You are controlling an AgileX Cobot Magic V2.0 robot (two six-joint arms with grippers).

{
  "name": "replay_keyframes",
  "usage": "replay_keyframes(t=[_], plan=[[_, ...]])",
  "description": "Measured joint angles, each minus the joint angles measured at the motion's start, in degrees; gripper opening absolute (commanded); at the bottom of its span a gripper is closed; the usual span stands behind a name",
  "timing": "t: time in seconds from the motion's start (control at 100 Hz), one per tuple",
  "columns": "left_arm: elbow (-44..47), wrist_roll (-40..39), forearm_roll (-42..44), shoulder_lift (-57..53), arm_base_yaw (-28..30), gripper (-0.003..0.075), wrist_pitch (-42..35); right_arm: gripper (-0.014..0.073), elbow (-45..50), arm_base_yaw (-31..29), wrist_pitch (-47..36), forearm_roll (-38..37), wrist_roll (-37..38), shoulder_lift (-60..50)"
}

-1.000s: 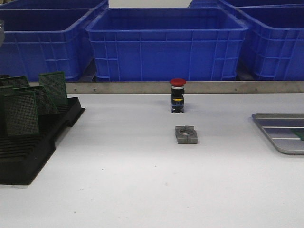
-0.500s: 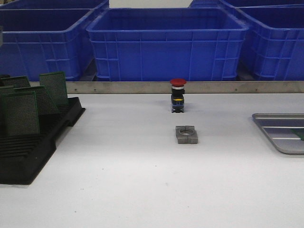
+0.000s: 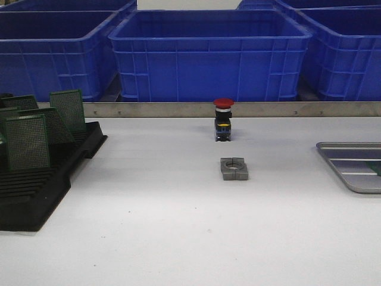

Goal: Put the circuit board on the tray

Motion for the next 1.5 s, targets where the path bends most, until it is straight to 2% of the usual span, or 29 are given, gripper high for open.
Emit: replay_keyframes(t=[0.17,0.37,0.57,0.72,0.87,1.07,1.32,1.5], plan=[[-0.26,0.10,-10.29,-2.34,0.00,-0.0020,3.17,0.0561,0.00,1.95,1.46,0.00,0.00,0.00],[-0.26,1.06,-19.89,-2.37,-1.53,-0.0020,3.81,0.0561,0.00,8.72,3.47,0.00,-1.39,0.00],[-0.26,1.47,-26.01,-1.91,-8.27,-0.0020,4.37,0.0561,0.00,17.05,4.48,1.17,-5.63,0.00],[-0.26,1.47,-30.77,0.14,-14.50,-0.0020,4.37,0.0561,0.00,22.47,6.64,3.74,-11.79,0.00],[-0.26,1.70,-33.45,0.97,-19.83,-0.0020,4.27,0.0561,0.00,27.46,9.83,9.35,-22.02,0.00],[-0.26,2.56,-34.24,1.01,-22.98,-0.0020,4.27,0.0561,0.00,32.10,13.37,18.49,-35.58,0.98],[-0.26,2.90,-35.26,1.01,-23.53,-0.0020,4.27,0.0561,0.00,33.43,13.25,23.71,-41.44,7.48],[-0.26,2.93,-35.26,1.01,-23.53,-0.0020,4.27,0.0561,0.00,33.65,10.24,28.94,-46.38,11.55]])
